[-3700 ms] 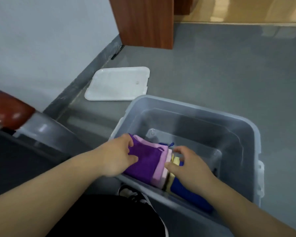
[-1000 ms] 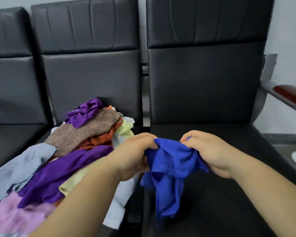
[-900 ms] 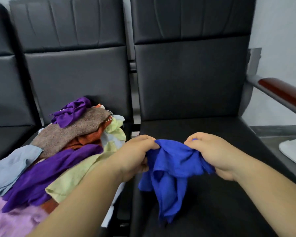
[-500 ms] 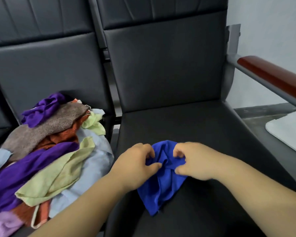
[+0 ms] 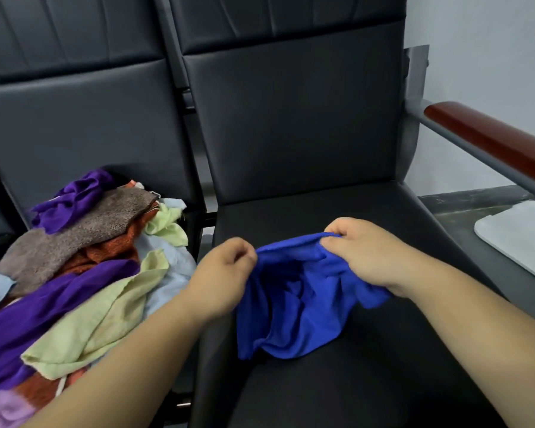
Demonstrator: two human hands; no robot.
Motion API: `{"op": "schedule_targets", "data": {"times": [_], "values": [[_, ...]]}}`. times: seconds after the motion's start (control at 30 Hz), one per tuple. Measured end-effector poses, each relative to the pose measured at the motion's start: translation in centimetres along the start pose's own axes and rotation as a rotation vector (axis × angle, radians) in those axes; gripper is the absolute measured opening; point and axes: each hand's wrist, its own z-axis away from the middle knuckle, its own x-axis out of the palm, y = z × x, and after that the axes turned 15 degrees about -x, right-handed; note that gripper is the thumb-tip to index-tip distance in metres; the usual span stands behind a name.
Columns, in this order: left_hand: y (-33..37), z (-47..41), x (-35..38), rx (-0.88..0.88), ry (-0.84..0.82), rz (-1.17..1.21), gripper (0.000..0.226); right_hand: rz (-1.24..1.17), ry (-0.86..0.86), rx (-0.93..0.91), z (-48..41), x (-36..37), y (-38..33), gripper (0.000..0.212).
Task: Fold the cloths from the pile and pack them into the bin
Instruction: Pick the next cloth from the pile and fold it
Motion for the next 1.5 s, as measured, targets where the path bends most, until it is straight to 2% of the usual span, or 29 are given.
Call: {"op": "schedule_targets", "data": {"times": [0.1, 0.2, 0.3, 0.37, 0.5, 0.57, 0.63, 0.67, 0.7, 0.73, 0.77, 0.83, 0.87, 0.93, 1.0, 1.1, 1.27, 1.37, 1.5], "values": [[0.0, 0.1, -2.0, -0.005, -0.014, 0.238, 0.024, -0.057, -0.207, 0.020, 0.5, -0.9, -0.8, 0.019], [0.3, 1.0, -3.6, 0.054, 0.014, 0.106, 0.029, 0.062, -0.310, 0.065, 0.7, -1.7, -0.6, 0.015], [0.7, 1.7, -4.4, 0.100, 0.082, -0.063, 0.040, 0.264, -0.231, 0.105, 0.4, -2.1, 0.1, 0.025], [0.4, 1.6, -4.9, 0.092, 0.117, -0.132, 0.048, 0.297, -0.161, 0.126, 0.3, -2.2, 0.4, 0.020], [-0.6, 1.1, -6.4, 0.081, -0.049, -0.164, 0.046, 0.318, 0.006, 0.215, -0.3, -1.9, 1.3, 0.015], [-1.4, 0.9, -6.6, 0.055, -0.137, -0.285, 0.042, 0.449, 0.041, 0.282, -0.7, -1.5, 1.6, 0.021], [-2.4, 0.4, -6.6, -0.006, -0.143, -0.424, 0.030, 0.498, 0.052, 0.322, -0.9, -1.0, 1.5, 0.025], [-2.7, 0.1, -6.6, -0.043, -0.116, -0.500, 0.025, 0.432, 0.069, 0.329, -0.9, -0.6, 1.4, 0.026], [-3.0, -0.1, -6.6, -0.075, -0.076, -0.572, 0.022, 0.264, 0.111, 0.339, -1.0, -0.3, 1.2, 0.025], [-3.1, -0.4, -6.5, -0.110, -0.023, -0.612, 0.020, -0.032, 0.181, 0.370, -1.1, 0.2, 0.9, 0.023], [-3.1, -0.7, -6.3, -0.160, 0.029, -0.577, 0.019, -0.371, 0.245, 0.418, -1.0, 0.7, 0.2, 0.020], [-3.0, -1.3, -5.8, -0.328, 0.087, -0.183, 0.017, -0.859, 0.351, 0.420, -1.5, 1.5, -0.5, 0.017], [-2.7, -1.5, -5.5, -0.452, 0.079, 0.068, 0.018, -0.954, 0.393, 0.384, -1.9, 1.8, -0.2, 0.017], [-2.0, -1.5, -4.8, -0.646, 0.022, 0.422, 0.020, -0.974, 0.456, 0.294, -2.4, 2.1, 0.1, 0.020], [-1.4, -1.7, -4.2, -0.688, -0.004, 0.666, 0.023, -0.876, 0.491, 0.222, -2.4, 2.2, 0.0, 0.022], [-0.1, -2.0, -3.9, -0.558, -0.028, 1.006, 0.018, -0.698, 0.550, 0.127, -2.3, 1.8, -0.1, 0.029], [2.9, -1.7, -5.4, -0.053, -0.037, 1.077, 0.025, -0.437, 0.659, -0.087, -1.7, -1.0, -1.2, 0.028], [2.9, -0.3, -6.1, 0.124, 0.026, 0.848, 0.028, -0.349, 0.691, -0.143, -0.6, -2.5, -1.4, 0.028], [0.7, 0.6, -7.2, 0.249, 0.336, 0.204, 0.026, -0.144, 0.619, -0.124, 1.3, -3.5, -1.1, 0.026]]}}
